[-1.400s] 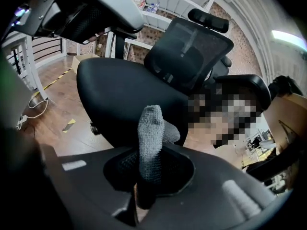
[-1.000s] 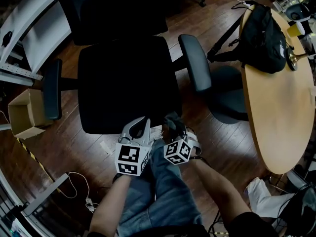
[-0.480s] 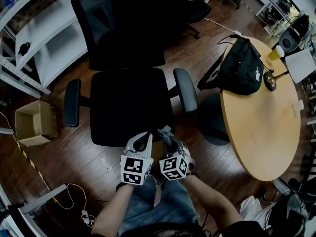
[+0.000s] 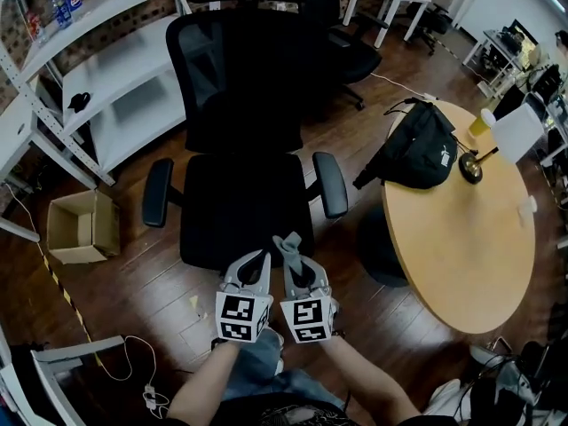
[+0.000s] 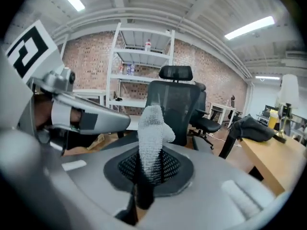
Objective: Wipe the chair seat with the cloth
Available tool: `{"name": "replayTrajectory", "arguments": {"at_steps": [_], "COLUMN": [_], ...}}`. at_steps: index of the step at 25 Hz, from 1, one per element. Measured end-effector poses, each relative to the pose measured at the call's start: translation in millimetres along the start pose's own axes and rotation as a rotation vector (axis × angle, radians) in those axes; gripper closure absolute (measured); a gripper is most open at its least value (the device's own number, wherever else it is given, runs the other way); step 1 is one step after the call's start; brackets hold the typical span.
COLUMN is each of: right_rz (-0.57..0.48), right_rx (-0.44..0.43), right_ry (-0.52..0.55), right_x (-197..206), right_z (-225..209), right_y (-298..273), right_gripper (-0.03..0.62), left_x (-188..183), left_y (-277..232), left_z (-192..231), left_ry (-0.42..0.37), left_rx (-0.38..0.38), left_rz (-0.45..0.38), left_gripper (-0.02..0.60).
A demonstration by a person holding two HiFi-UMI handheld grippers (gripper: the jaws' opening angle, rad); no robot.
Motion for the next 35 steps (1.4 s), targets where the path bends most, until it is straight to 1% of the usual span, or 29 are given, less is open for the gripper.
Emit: {"name": "replayTrajectory", "arguments": {"at_steps": [3,7,9,14,17,20,24,30,35], "right_rz": [-0.086,-0.182,-0.22,-0.294,-0.337,-0.363,-0.375,-0.396,-0.402], "right_rx": [-0.022,-0.032,-0.037,-0.051,-0.052,-0.057,-0.063,-0.077,-0.094], "right_ry": [-0.043,-0.095,-0.111,-0.129,-0.147,-0.161,-0.142,-0.134,-0.141], "right_x": [-9.6,-13.7,-13.1,-8.6,-8.5,-10.9,-10.0,-8.5,-5.6], "right_z": [9.0,23.2,31.6,57.3,65.8,70.6,81.8,93.2,99.3], "right_y": [41.8,94.3,117.7,170.0,199.0,223.9,248.7,269.0,276.5], "right_gripper": [0.579,0.579,0.579,0.58,0.58,0.58,0.58,0.58,0.58], "left_x": [-5.6,-11.0,-7.6,8.8,12.7,13.0,17.3,19.2,17.2], "left_y": [35.2,79.1,99.4,151.9,182.1,208.8,233.2,248.8,257.9], "left_z": [-13.7,-38.0,-53.0,-85.1,-98.6,-109.9,-125.8,-140.1,-143.9], "left_ry": [0.004,-0.043,-0.067,-0.09,-0.081,-0.071,-0.083,-0.105,-0.111], "left_rx": [-0.029,-0.037,-0.041,-0.054,-0.055,-0.056,-0.042,-0.021,-0.011], "left_rz": [-0.04,-0.083,-0.095,-0.116,-0.139,-0.156,-0.164,-0.164,-0.173], "left_gripper": [0.578,0.578,0.578,0.578,0.578,0.578,0.578,0.578,0.578]}}
Point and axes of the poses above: the fingertips, and each gripper's own axes: y backward along the fingers, z to its left, x out of its underside, the point moved 7 cm from there along y, backward along the fingers, and after that the axes turned 12 degrees about z, right-handed, at the moved point
